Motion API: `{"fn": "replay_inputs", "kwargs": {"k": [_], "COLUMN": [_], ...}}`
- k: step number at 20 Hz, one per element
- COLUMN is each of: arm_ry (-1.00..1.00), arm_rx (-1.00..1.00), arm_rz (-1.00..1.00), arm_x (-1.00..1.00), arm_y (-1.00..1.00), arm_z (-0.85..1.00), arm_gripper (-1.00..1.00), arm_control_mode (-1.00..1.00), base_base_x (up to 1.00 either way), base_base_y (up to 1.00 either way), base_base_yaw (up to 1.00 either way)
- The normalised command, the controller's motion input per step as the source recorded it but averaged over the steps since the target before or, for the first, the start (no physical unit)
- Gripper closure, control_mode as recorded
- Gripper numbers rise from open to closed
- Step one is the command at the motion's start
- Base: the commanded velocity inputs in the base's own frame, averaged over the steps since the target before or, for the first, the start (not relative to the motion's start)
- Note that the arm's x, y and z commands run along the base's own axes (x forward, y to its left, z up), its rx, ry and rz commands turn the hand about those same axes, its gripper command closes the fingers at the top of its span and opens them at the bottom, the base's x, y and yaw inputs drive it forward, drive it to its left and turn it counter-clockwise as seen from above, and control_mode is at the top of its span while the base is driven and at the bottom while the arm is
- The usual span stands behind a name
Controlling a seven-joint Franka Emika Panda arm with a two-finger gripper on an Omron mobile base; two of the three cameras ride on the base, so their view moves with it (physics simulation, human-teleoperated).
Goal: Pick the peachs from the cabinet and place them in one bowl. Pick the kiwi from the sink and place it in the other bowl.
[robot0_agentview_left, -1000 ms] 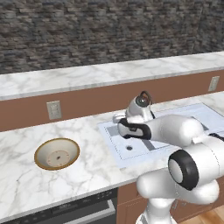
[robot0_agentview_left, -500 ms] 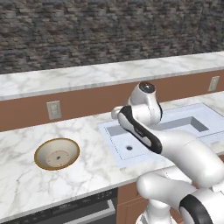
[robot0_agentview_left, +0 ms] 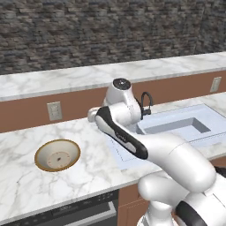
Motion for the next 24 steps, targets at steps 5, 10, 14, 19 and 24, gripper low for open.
{"fn": "replay_inputs", "kwargs": {"k": [5, 10, 14, 19, 24], "arm_ry": [0.05, 0.05, 0.05, 0.01, 0.01], "arm_rx": [0.00, 0.00, 0.00, 0.00, -0.03], "arm_rz": [0.01, 0.01, 0.00, 0.00, 0.00], "arm_x": [-0.11, -0.17, -0.03, 0.14, 0.25], "arm_y": [1.00, 1.00, 0.98, 0.66, 0.16], "arm_z": [-0.03, -0.11, -0.33, -0.50, -0.56], "arm_gripper": [1.00, 1.00, 1.00, 1.00, 1.00], "arm_control_mode": [-1.00, -1.00, -1.00, -1.00, -1.00], "base_base_x": [0.00, 0.00, 0.00, 0.00, 0.00], "base_base_y": [0.00, 0.00, 0.00, 0.00, 0.00], "base_base_yaw": [0.00, 0.00, 0.00, 0.00, 0.00]}}
